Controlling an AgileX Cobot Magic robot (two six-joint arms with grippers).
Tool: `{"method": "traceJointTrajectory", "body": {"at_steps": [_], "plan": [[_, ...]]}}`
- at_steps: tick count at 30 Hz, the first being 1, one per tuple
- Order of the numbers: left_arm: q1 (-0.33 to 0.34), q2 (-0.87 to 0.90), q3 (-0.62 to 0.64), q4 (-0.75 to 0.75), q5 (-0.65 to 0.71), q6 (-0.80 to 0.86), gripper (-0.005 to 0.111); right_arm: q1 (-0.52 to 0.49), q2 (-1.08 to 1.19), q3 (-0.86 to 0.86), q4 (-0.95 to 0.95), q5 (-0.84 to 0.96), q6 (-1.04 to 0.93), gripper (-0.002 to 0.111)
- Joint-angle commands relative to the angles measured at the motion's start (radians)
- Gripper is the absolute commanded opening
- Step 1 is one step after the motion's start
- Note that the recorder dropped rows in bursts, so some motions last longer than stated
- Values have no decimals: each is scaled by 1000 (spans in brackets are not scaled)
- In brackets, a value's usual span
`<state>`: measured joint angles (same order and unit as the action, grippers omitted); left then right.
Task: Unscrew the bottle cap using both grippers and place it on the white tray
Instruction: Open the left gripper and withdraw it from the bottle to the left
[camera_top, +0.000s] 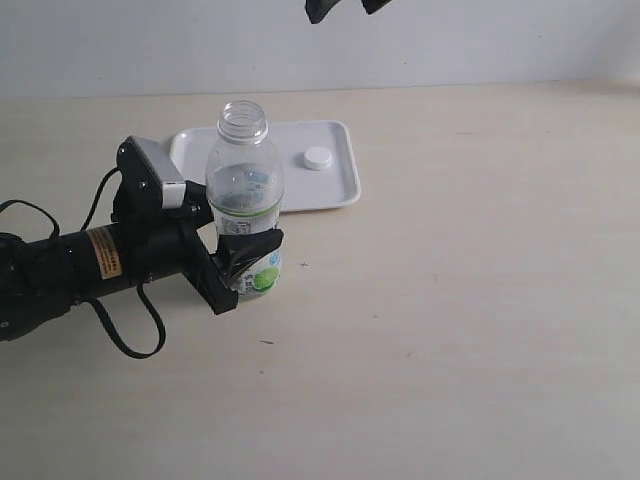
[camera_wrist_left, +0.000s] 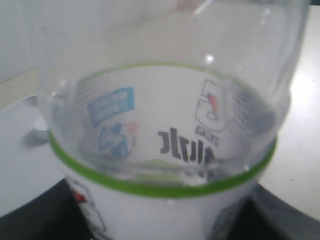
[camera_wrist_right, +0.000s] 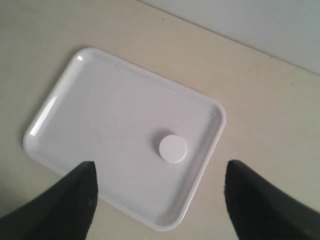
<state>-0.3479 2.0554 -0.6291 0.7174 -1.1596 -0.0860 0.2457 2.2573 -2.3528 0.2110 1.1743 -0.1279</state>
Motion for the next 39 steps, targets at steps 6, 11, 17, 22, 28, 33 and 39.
{"method": "traceJointTrajectory", "body": {"at_steps": [6,11,17,22,28,33,39], "plan": [[-2,-7,-2,9,5,-7,8,-1,-45,-7,-11,47,-9,68],[-2,-7,-2,4,5,-24,36,-1,-45,-7,-4,47,-9,68],[-2,-7,-2,2,11,-24,57,-1,-45,-7,-5,47,-1,68],[-2,-7,-2,8,14,-24,73,-1,-45,-7,-2,47,-5,68],[0,-23,23,11,-6,-26,83,-1,-45,-7,-2,47,-3,67],[0,-50,54,-16,27,-24,83,-1,-45,-7,-2,47,-3,67],[0,-63,90,-18,28,-24,83,-1,-65,-7,-10,47,-3,67]]}}
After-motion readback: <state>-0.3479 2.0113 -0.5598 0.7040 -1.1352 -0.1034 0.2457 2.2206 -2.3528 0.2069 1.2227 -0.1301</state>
